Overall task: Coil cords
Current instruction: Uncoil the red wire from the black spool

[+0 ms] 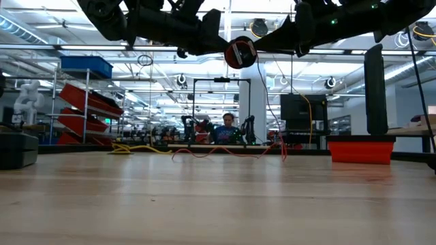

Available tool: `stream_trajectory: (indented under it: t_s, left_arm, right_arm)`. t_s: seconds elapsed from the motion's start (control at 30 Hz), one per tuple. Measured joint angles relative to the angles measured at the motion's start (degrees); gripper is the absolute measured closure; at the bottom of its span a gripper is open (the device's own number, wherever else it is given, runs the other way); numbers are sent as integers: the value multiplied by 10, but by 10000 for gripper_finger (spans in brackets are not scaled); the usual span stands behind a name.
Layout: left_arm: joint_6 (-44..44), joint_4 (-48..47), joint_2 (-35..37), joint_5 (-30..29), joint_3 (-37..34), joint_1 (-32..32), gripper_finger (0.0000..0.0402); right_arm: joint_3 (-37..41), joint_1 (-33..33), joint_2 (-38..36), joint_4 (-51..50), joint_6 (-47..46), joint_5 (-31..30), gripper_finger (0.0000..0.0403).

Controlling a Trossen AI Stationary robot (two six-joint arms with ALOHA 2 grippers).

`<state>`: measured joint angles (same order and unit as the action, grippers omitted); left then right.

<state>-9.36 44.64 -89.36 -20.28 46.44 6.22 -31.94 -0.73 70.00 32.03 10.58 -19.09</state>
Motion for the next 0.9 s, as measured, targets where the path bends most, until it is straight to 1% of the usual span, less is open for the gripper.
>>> stream_trajectory:
  t_s: [0.13, 0.5, 0.7, 0.9]
  left_arm:
    - [1, 4, 0, 5, 0, -1, 402]
    - [30, 11, 0, 22, 0, -4, 402]
    - [20, 0, 0, 22, 0, -5, 402]
    - [10, -29, 0, 13, 0, -5, 402]
  right_arm:
    - [0, 0, 0, 0, -4, 0, 301]
    - [0, 0, 15, 18, -6, -1, 332]
    - [0, -3, 15, 19, 0, -2, 335]
    - [0, -22, 4, -13, 3, -3, 334]
